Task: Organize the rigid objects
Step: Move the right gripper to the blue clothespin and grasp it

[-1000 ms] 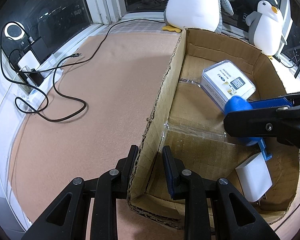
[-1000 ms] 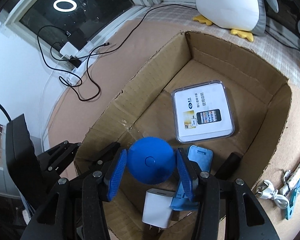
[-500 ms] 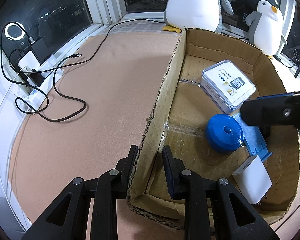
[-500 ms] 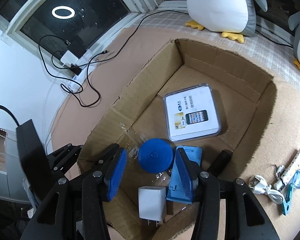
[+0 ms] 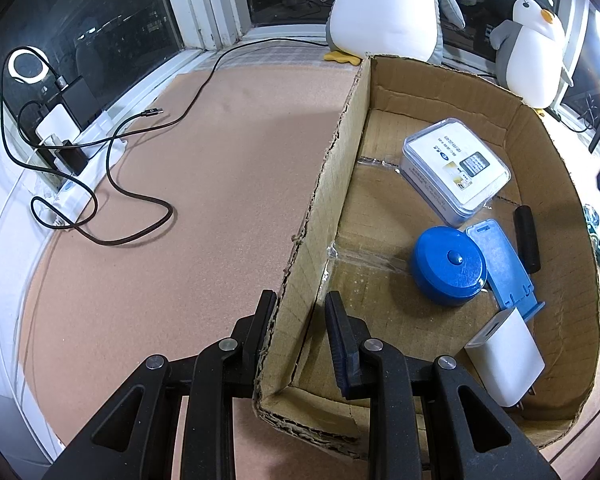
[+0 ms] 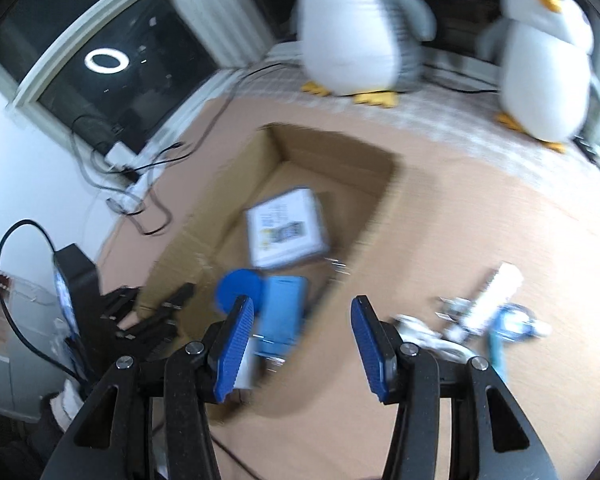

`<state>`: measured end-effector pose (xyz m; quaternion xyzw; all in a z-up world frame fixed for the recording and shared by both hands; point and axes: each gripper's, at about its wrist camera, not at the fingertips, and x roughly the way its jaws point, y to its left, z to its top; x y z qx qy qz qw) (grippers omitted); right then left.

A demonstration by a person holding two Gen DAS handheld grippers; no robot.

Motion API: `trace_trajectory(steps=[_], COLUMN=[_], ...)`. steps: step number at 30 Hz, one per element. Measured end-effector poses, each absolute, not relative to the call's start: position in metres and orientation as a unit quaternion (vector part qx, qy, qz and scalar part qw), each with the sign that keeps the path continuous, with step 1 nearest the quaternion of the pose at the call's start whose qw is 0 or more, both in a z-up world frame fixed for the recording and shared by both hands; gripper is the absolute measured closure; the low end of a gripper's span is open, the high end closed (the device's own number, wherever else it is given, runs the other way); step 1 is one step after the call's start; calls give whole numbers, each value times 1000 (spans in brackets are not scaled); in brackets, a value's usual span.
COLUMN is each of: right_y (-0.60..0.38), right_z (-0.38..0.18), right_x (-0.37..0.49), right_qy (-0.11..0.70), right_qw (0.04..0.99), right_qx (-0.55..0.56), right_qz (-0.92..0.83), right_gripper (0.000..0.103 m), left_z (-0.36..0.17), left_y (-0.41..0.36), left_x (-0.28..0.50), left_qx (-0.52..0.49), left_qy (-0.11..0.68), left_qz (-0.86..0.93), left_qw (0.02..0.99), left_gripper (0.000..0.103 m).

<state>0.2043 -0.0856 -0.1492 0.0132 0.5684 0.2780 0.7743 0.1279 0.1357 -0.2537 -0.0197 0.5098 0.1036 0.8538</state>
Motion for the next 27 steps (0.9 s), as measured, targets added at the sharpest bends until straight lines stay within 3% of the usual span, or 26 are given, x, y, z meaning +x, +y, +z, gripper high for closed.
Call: trace_trajectory(steps=[12,15,19,27], right_y=[-202,-206,-206,-190], right_z=[-179,-189,-203,-214], right_x=[212,209,205,203], right_qy=[590,595,602,601], right_qw=[787,784,778,774], right_qx=[33,3,-32,-86], right_qz=[178,176,177,180], right_gripper=[56,57,66,70], left_z=[-254,-253,-253,-253], left_y=[136,136,136,136], left_x=[129,129,129,129], left_qx=[-18,-18,-17,-17], left_qy=[510,510,512,512], left_qz=[104,105,105,105], left_qw=[853,853,853,853], left_gripper=[77,77,77,77])
